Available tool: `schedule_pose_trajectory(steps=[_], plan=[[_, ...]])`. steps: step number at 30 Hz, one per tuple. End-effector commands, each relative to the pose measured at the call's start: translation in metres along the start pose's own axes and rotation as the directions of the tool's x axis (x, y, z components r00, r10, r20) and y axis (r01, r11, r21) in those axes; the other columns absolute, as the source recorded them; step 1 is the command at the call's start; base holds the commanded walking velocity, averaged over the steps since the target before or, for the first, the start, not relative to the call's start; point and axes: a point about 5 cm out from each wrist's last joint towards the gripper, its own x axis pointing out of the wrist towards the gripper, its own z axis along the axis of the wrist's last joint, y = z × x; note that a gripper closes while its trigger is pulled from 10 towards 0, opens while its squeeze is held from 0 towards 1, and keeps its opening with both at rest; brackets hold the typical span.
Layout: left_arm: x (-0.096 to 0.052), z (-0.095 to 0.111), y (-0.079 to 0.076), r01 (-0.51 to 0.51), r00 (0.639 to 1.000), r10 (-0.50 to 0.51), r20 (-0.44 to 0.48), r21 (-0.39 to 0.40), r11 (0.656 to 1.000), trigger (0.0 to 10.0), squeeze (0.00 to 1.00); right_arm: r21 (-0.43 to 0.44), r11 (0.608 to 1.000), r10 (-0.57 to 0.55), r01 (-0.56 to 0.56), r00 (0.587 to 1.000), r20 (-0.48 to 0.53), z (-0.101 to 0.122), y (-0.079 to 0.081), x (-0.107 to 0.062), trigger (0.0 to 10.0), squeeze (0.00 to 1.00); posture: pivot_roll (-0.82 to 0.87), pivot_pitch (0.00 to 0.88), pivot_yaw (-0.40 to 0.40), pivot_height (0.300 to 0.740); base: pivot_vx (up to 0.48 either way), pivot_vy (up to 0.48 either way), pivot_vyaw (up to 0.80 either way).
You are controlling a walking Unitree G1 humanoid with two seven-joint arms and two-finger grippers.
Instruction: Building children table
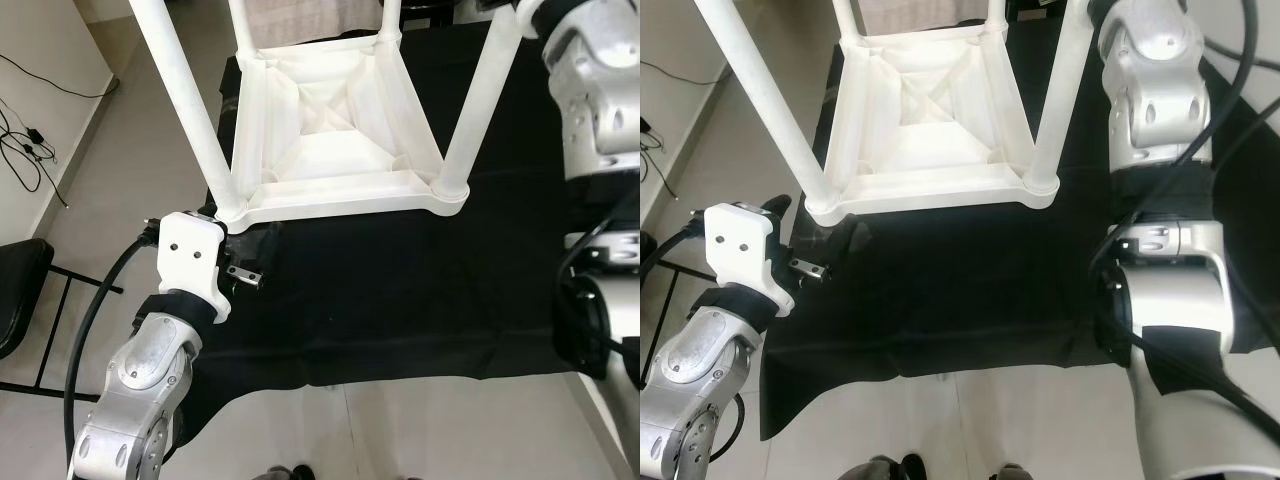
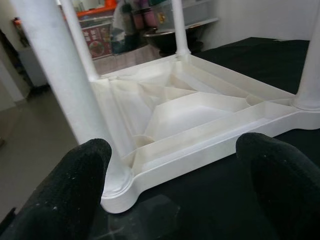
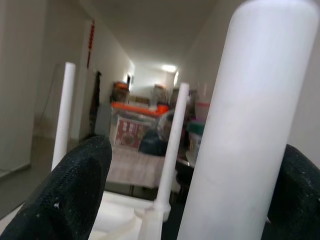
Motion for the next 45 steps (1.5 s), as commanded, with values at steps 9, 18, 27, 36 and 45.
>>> schedule_pose_trajectory(steps=[9, 18, 27, 36, 45], plan=[[-0.004, -0.003, 0.014, -0.088, 0.996, 0.088, 0.004, 0.039, 0.995, 10.0, 0.00, 0.089, 0.993, -0.063, 0.072, 0.993, -0.098, -0.002, -0.006, 0.005, 0.0, 0.00, -0.04, 0.136, 0.039, 0.740, 0.000, 0.000, 0.00], [0.000, -0.008, 0.046, -0.176, 0.984, 0.176, 0.004, 0.071, 0.982, 10.0, 0.00, 0.110, 0.987, -0.102, 0.121, 0.982, -0.159, -0.008, -0.011, 0.006, 0.0, 0.00, -0.05, 0.135, 0.035, 0.740, 0.000, 0.000, 0.00], [0.017, -0.039, 0.071, -0.217, 0.974, 0.218, -0.058, 0.018, 0.976, 10.0, 0.00, 0.150, 0.984, -0.072, 0.096, 0.985, -0.156, -0.004, -0.003, 0.006, 0.0, 0.00, -0.07, 0.154, 0.033, 0.740, 0.000, 0.000, 0.00], [0.055, -0.053, 0.067, -0.061, 0.998, 0.056, -0.041, -0.137, 0.989, 10.0, 0.00, 0.194, 0.981, 0.003, 0.021, 0.993, -0.121, 0.006, 0.013, 0.006, 0.0, 0.00, -0.11, 0.197, 0.048, 0.740, 0.000, 0.000, 0.00], [0.088, -0.063, 0.077, -0.020, 0.999, 0.014, -0.041, -0.136, 0.990, 10.0, 0.00, 0.208, 0.978, 0.035, -0.009, 0.992, -0.124, 0.013, 0.018, 0.002, 0.0, 0.00, -0.16, 0.254, 0.067, 0.740, 0.000, 0.000, 0.00]])
